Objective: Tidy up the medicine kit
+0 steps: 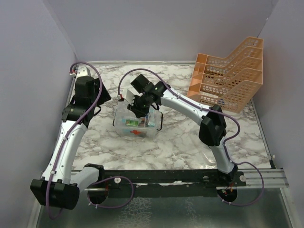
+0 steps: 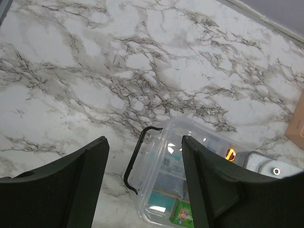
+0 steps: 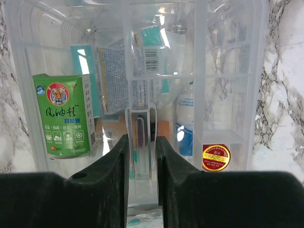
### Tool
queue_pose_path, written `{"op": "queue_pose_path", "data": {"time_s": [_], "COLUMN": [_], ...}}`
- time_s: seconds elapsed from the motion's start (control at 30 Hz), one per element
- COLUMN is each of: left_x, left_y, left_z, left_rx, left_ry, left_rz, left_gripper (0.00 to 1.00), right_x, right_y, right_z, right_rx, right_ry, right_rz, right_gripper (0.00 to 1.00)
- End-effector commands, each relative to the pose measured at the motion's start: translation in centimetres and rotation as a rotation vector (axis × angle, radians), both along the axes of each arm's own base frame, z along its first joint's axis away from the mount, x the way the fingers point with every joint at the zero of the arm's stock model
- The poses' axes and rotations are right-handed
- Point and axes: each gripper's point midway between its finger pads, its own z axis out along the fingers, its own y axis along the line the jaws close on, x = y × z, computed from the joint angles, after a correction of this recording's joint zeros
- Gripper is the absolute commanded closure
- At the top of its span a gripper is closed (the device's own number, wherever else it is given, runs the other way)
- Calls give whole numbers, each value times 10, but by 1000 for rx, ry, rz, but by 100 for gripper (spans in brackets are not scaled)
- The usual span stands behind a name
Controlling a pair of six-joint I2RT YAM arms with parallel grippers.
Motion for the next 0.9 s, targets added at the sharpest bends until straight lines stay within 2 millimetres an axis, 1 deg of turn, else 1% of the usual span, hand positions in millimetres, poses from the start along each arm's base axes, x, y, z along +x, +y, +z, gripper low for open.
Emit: {"op": "queue_pose_path", "data": {"time_s": [0.0,0.23,0.33,0.53,0.7,0.77,0.87], "left_x": [0,1,1,-1,-2,-1,-1], "left_y": [-6,-13,-16,-19,-19,-18,-16], "left_z": [-13,-23,-29,-40,-45,-45,-47], "left_rx": [-31,-52,-64,-77,-79,-73,-53], "left_ry": [40,73,88,119,134,134,138], "left_rz": [-25,-54,-67,-84,-86,-87,-90], "left_gripper": [34,34,34,33,33,33,32], "right_x": [10,10,11,4,-2,-3,-1], "right_y": [5,2,2,0,-4,-5,-3], "right_z": [3,-5,-5,-4,-11,-10,2], "right_rx": [7,-9,-6,-2,-16,-16,4], "right_ry": [-48,-54,-57,-19,23,33,18], "right_rz": [9,14,11,-3,-40,-46,-66], "right_gripper": [96,95,92,87,80,77,72]}}
